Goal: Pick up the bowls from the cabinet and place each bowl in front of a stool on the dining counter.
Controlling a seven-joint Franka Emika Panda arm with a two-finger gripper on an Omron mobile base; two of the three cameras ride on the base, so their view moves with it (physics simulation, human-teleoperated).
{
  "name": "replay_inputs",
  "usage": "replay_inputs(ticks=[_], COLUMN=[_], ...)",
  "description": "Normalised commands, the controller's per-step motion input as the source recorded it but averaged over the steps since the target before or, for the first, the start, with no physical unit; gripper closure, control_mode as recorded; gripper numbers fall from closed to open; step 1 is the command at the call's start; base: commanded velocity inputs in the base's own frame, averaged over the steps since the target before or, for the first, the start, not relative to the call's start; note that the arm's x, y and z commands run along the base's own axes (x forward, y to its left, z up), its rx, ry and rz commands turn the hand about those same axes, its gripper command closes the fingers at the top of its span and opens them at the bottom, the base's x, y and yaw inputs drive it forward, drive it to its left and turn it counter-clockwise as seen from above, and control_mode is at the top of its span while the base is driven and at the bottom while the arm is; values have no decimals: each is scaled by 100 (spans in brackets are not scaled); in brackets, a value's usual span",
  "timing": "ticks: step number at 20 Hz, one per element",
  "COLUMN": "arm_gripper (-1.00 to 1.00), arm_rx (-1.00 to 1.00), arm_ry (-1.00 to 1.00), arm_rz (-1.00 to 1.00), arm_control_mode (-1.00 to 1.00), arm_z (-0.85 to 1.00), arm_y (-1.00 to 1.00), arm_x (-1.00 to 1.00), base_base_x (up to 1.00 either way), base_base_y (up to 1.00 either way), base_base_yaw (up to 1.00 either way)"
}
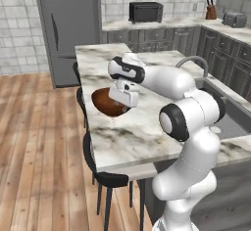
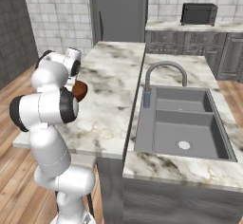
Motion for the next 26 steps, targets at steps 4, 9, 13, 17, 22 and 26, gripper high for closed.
replay_inputs(ticks=[4,9,13,17,22,26], arm_gripper=[-100,-100,-100,-100,-100,-100], arm_rx=[0,0,0,0,0,0], arm_ry=[0,-2,-2,0,-6,-31], arm_rz=[0,0,0,-2,-5,-5], arm_control_mode=[-100,-100,-100,-100,-100,-100], arm_z=[35,92,100,100,76,38], arm_y=[-17,-18,-26,-42,-69,-66], arm_x=[0,-29,-54,-84,-100,-100], base_base_x=[0,0,0,0,0,0], base_base_y=[0,0,0,0,0,0], base_base_yaw=[0,0,0,0,0,0])
